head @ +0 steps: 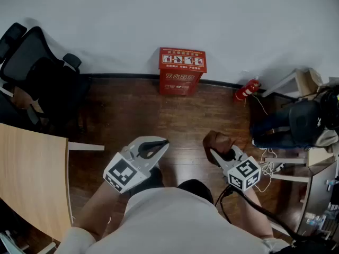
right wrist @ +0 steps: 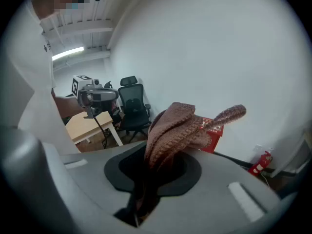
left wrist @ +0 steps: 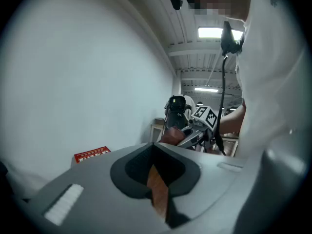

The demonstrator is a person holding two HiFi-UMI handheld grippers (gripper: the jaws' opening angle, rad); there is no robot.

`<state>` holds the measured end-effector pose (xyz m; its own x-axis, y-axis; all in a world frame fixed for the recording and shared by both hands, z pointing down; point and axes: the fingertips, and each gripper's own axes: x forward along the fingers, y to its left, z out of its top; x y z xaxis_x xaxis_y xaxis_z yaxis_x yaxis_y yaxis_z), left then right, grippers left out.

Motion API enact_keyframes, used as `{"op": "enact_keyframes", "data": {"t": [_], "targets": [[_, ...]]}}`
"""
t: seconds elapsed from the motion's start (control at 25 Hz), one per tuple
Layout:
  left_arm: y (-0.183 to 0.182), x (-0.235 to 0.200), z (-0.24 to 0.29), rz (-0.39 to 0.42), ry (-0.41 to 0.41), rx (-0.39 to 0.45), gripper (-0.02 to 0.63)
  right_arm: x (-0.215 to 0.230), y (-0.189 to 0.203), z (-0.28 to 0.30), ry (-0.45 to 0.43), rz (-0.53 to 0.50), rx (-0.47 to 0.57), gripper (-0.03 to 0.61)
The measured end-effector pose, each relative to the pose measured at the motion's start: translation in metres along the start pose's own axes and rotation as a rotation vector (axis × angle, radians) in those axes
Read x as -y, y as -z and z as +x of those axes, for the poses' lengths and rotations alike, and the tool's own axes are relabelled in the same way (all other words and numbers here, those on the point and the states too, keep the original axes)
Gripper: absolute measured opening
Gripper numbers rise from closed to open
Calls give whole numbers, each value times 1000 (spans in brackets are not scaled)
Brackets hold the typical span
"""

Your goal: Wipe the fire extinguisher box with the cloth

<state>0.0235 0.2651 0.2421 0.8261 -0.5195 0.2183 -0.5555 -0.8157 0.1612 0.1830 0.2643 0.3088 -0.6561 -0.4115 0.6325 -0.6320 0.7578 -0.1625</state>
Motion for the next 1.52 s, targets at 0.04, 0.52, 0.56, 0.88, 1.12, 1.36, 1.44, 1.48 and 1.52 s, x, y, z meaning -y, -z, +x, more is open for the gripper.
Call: {"op": "enact_keyframes", "data": {"t": [0.04, 0.52, 0.56, 0.88, 1.12, 1.36, 1.44, 1.48, 1.52], "targets": [[-1, -19, 0, 5, -4, 1, 0, 8, -14, 19, -1, -20, -2, 55], [3, -164, 19, -75, -127, 39, 0, 118, -128, 225, -83, -94, -26, 55], [4, -175, 25, -74, -139, 33, 0, 131, -134, 245, -95, -92, -26, 55], [-14, -268, 104, -126, -220, -6, 0, 225, -165, 402, -189, -77, -89, 55], [-12, -329, 182, -158, -209, -39, 0, 286, -169, 497, -227, -65, -126, 55], [2, -359, 245, -187, -132, -71, 0, 353, -131, 548, -187, 20, -171, 55], [6, -368, 261, -176, -108, -85, 0, 377, -121, 552, -170, 43, -182, 55], [8, -371, 268, -175, -99, -91, 0, 388, -115, 552, -161, 53, -188, 55], [10, -373, 275, -179, -89, -94, 0, 399, -108, 549, -149, 65, -194, 55]]}}
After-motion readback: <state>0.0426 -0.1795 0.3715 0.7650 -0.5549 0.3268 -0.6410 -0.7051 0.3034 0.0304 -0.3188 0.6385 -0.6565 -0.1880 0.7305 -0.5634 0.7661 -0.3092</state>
